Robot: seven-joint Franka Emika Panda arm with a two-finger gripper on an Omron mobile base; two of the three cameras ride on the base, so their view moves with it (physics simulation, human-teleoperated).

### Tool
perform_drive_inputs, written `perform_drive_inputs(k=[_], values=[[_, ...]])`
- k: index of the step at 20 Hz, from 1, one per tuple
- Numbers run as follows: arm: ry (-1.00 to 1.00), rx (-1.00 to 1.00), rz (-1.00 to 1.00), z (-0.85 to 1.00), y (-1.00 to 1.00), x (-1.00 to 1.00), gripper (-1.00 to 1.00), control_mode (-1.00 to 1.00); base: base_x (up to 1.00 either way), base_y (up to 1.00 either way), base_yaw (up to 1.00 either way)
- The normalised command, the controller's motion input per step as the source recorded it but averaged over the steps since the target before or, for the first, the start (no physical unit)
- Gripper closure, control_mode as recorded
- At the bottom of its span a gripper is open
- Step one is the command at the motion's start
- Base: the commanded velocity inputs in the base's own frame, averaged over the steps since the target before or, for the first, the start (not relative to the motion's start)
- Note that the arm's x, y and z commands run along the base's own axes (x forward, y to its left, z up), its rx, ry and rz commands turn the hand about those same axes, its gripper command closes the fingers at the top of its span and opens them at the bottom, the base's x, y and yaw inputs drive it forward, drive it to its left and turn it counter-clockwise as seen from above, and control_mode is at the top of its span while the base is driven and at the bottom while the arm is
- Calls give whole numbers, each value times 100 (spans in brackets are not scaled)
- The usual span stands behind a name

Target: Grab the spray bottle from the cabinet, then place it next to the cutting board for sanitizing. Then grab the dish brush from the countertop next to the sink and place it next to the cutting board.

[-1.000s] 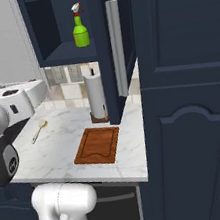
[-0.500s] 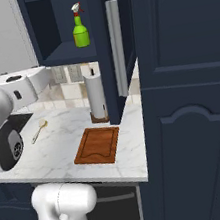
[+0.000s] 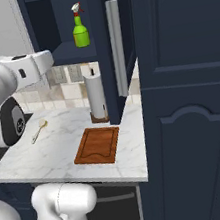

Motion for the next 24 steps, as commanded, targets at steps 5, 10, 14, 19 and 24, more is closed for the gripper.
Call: perform_drive_inputs(k=[5, 10, 14, 19, 24], values=[[15, 0, 0, 0, 0, 33, -100, -100, 0, 0, 0], [0, 0, 0, 0, 0, 39, -100, -100, 0, 0, 0], [0, 0, 0, 0, 0, 36, -100, -100, 0, 0, 0], [-9, 0, 0, 0, -1, 33, -100, -100, 0, 0, 0], [-12, 0, 0, 0, 0, 43, -100, -100, 0, 0, 0]])
